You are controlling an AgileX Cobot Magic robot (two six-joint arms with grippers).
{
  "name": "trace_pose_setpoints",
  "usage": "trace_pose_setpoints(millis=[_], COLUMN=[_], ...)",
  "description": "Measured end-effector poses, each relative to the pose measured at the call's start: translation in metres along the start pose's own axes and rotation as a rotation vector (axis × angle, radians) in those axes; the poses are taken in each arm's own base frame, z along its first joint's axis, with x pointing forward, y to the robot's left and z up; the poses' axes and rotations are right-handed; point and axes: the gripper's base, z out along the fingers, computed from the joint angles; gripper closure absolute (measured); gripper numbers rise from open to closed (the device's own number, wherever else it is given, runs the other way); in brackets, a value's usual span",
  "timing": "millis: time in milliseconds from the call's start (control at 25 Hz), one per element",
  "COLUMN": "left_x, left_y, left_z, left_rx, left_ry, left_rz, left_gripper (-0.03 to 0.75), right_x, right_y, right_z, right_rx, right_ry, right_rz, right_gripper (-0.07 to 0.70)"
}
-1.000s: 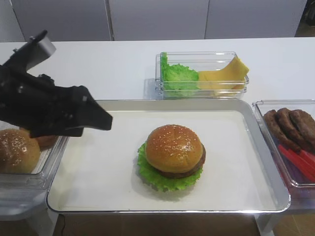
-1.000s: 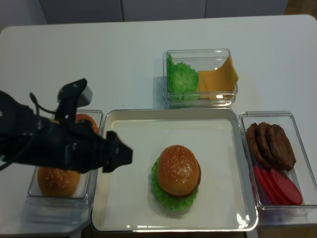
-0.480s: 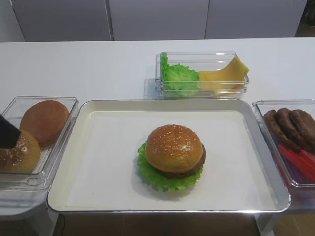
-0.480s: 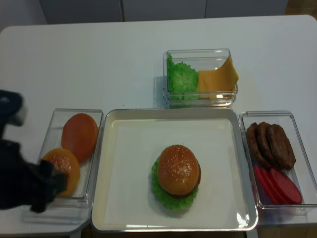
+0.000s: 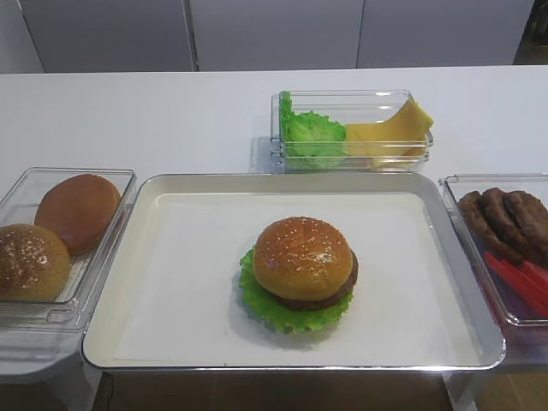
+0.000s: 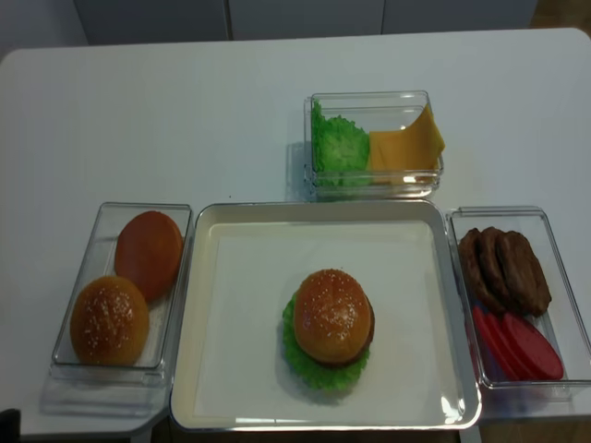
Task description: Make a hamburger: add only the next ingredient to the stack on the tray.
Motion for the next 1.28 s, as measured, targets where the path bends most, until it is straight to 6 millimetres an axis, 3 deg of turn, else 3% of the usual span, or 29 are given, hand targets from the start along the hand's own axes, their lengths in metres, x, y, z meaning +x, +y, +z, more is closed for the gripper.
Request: trace_pose_setpoints(millis=[360,560,760,1080,1280], left_x=[0.048,0.062,0.065,0.075,0.073], left_y=[0.012,0.016,0.015,0.013,0.012], left_z=[-0.032,-0.04,-0.032,0.006,0.013], left_rx=[0.056,0.071,0.062,0.044,0.043], left_ry=[-0.253,-0.325,-0.299,-0.182,-0.204], left_rz=[-0.057,-0.064,-0.064,-0.052,-0.047], left_gripper=[0.184,0.188,0.206,0.216,0.218], right_x=[0.0,0.0,0.0,0.0,0.0], right_y=[0.0,0.0,0.0,0.0,0.0], right_z=[0.0,0.0,0.0,0.0,0.0], right_rx=[0.0,0.0,0.0,0.0,0.0], right_ry=[0.0,0.0,0.0,0.0,0.0], right_rz=[0.0,0.0,0.0,0.0,0.0], right_gripper=[0.216,0.216,0.216,0.216,0.216])
